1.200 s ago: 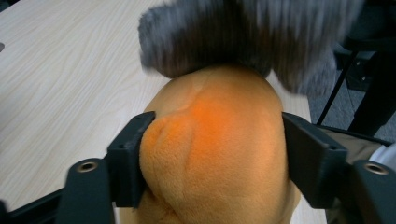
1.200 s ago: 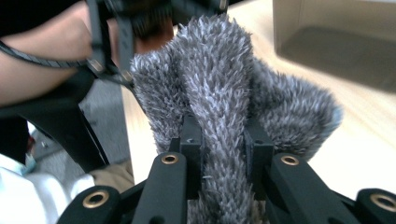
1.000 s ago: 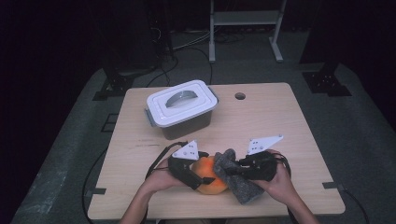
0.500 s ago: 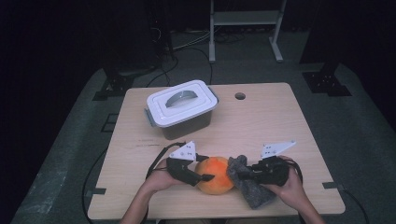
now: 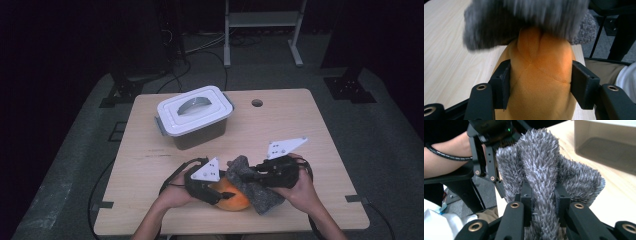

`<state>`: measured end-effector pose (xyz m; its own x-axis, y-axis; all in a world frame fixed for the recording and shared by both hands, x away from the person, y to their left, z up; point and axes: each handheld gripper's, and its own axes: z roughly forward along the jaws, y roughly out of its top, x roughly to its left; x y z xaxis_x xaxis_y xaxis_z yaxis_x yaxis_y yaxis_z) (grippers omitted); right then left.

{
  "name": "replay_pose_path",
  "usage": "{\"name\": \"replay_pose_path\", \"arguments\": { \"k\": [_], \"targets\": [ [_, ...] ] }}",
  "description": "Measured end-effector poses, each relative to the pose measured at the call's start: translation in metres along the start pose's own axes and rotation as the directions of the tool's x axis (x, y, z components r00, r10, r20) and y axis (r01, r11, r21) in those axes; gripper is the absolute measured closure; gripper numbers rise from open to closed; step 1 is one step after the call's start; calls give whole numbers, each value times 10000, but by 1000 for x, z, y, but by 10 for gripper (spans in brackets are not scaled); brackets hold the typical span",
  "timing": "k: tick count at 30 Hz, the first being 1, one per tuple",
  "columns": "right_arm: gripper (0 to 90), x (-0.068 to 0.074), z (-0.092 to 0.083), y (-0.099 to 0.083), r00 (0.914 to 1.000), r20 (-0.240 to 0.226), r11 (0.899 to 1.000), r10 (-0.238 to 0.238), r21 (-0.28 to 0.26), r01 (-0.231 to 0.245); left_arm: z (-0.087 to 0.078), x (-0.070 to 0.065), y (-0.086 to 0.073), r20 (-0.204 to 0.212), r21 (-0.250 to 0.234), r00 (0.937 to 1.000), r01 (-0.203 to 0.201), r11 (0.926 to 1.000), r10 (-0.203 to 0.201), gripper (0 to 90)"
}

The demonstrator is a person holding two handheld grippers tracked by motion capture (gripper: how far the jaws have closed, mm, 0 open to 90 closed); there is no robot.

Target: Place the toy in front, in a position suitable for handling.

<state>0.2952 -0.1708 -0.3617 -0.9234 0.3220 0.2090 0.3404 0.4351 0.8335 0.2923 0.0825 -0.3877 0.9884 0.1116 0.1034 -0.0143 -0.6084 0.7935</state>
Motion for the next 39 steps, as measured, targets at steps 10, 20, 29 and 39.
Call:
{"name": "replay_pose_path", "arguments": {
  "k": [10,20,29,39],
  "targets": [
    [739,-24,14,-33,9937,-120,9926,1110,506,-1103,-13,13,-9,-363,-251,9967,724,9971,-732,410],
    [738,-24,-5,-34,9918,-32,9915,1281,-213,-1281,2,10,-7,-86,-403,9955,935,9948,-939,330],
    [735,-19,14,-24,9956,-267,9959,902,56,-900,3,10,-8,192,-193,9944,1045,9943,-1041,142],
    [733,-30,3,-51,9871,-200,9873,1586,86,-1584,-1,25,-29,402,-112,9813,1886,9820,-1880,235]
  ]
}}
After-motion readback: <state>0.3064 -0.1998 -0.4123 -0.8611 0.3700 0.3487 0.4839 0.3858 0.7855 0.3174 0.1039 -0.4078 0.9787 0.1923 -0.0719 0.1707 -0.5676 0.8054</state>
